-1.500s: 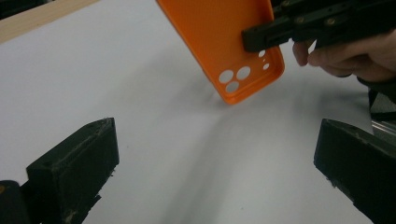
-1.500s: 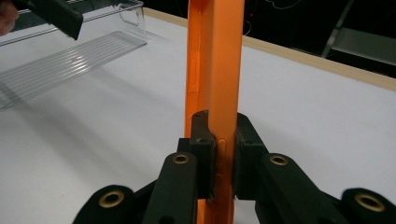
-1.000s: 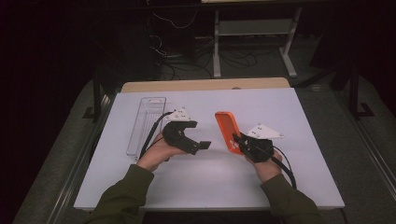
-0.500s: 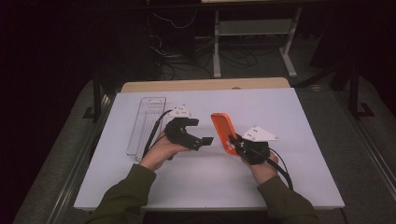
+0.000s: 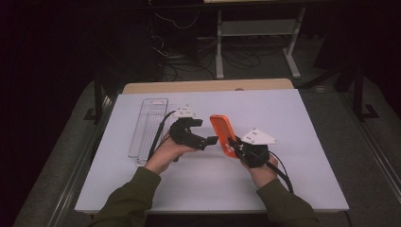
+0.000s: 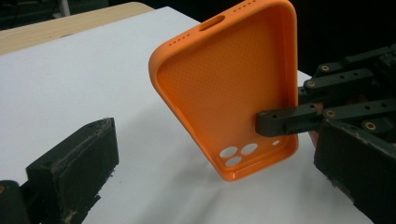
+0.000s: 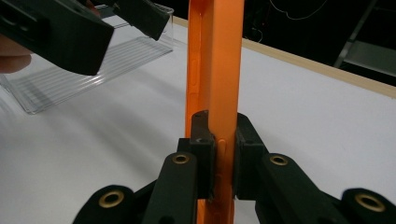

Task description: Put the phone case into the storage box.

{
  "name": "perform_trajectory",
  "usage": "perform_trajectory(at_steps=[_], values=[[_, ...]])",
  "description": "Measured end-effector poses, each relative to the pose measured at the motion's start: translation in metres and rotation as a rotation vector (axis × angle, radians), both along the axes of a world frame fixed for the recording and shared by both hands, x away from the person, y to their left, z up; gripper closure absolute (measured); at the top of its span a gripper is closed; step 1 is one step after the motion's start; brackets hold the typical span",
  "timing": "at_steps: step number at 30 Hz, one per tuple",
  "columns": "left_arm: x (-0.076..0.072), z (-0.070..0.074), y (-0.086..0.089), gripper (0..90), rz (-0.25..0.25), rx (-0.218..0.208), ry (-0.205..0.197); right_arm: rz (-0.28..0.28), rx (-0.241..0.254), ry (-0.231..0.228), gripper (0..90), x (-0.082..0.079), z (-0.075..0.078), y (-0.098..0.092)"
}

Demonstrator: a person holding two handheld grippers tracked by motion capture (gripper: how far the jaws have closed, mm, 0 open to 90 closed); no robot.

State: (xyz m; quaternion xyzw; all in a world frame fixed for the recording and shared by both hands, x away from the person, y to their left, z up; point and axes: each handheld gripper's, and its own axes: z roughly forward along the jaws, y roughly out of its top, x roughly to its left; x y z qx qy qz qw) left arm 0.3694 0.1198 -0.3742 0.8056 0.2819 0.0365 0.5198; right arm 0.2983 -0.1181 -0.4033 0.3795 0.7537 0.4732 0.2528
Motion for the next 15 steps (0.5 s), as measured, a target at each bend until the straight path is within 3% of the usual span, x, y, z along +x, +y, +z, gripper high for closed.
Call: perform_trajectory(at_steps=[15], values=[[-0.0002, -0.0014, -0.0061, 0.0, 0.020, -0.033, 0.012, 0.024, 0.003, 0.006, 79.9, -0.0029, -0.0013, 0.0098]])
